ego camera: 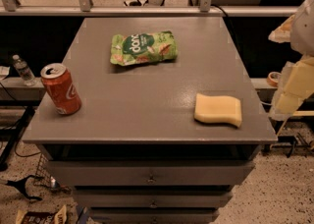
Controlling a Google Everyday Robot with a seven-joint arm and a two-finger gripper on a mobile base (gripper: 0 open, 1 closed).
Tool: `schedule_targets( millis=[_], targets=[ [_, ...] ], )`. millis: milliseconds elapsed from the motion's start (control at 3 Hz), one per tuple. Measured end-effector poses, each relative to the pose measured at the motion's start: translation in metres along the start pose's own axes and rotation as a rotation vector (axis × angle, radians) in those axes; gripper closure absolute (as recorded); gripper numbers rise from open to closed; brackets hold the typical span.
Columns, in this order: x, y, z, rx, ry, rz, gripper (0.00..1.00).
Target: Move sponge near coke can
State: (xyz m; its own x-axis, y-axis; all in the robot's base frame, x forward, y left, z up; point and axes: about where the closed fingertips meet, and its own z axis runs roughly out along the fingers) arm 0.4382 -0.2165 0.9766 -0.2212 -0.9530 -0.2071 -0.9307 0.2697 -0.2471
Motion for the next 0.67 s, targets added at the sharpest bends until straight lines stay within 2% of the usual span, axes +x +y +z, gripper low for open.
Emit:
schedule_targets(
  millis=[333, 667],
  targets=[
    [-0.001, -0.003, 0.001, 0.012, -0.01, 0.001, 0.0],
    [0.003, -0.014, 0.032, -0.016, -0.054, 0.017, 0.0]
  ],
)
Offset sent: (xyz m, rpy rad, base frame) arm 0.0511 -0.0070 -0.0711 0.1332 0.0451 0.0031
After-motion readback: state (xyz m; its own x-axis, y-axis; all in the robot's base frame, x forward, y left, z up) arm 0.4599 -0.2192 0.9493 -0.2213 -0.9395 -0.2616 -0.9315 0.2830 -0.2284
